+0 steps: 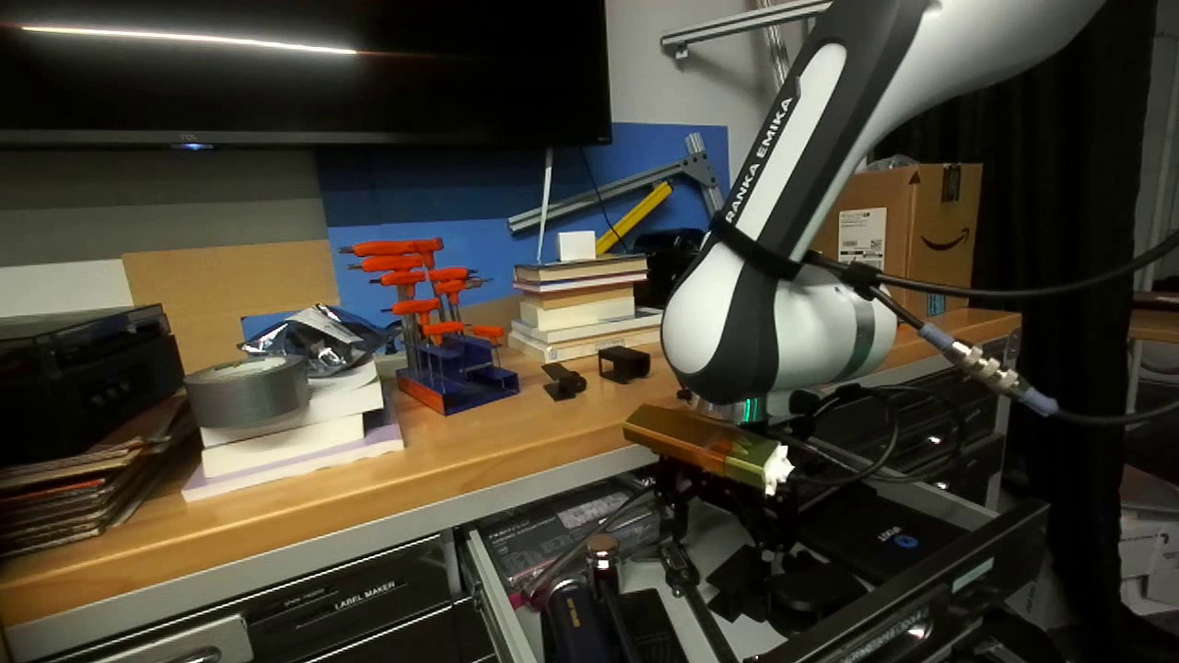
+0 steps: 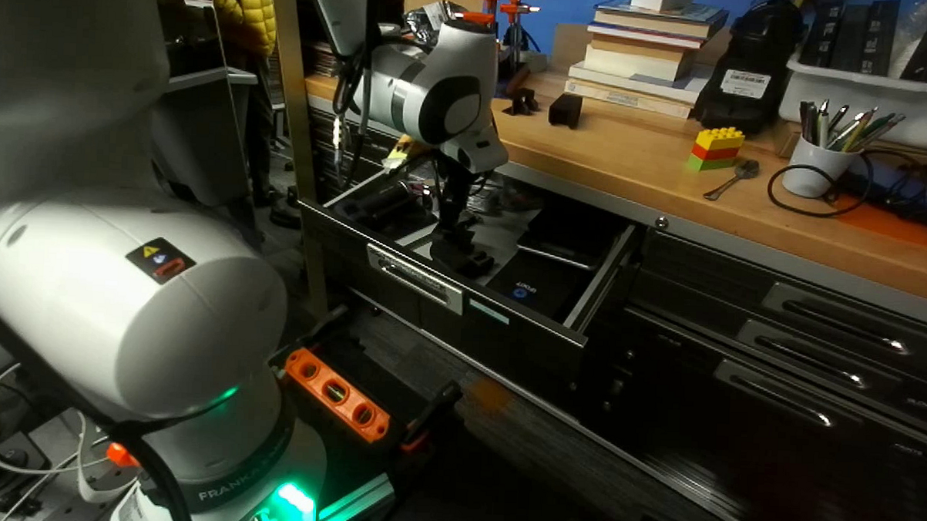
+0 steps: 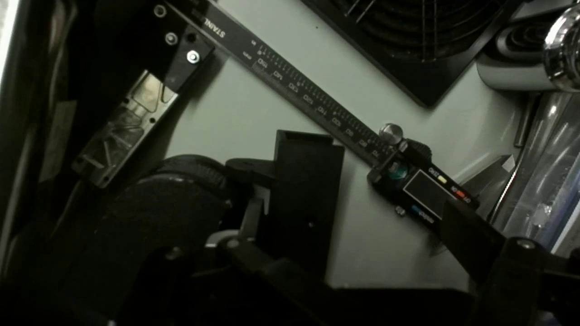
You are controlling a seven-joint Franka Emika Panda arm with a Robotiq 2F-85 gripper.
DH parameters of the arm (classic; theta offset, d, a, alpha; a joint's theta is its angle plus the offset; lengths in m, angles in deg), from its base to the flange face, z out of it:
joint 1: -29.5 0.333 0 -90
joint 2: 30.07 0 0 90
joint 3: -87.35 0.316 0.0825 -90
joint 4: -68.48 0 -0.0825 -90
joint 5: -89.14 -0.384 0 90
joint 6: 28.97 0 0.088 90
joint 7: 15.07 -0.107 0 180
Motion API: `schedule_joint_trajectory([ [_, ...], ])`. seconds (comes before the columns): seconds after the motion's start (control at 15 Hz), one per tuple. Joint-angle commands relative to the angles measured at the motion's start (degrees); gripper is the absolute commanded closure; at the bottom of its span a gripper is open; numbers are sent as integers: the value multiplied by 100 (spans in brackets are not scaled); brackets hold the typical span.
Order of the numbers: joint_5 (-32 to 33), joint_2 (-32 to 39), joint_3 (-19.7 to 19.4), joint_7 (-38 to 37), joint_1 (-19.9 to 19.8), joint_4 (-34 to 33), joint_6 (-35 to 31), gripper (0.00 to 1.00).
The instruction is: Open the top middle drawer then remove three black objects from the drawer
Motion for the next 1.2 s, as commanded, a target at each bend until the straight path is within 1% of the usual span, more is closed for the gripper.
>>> schedule_joint_trajectory([
  [0.0, 211, 31, -138, -158, 96, -42, -30, 0],
  [0.93, -351, 280, 109, 232, -16, -203, -10, 0],
  [1.13, -321, 344, 81, 272, 9, -244, -43, 0],
])
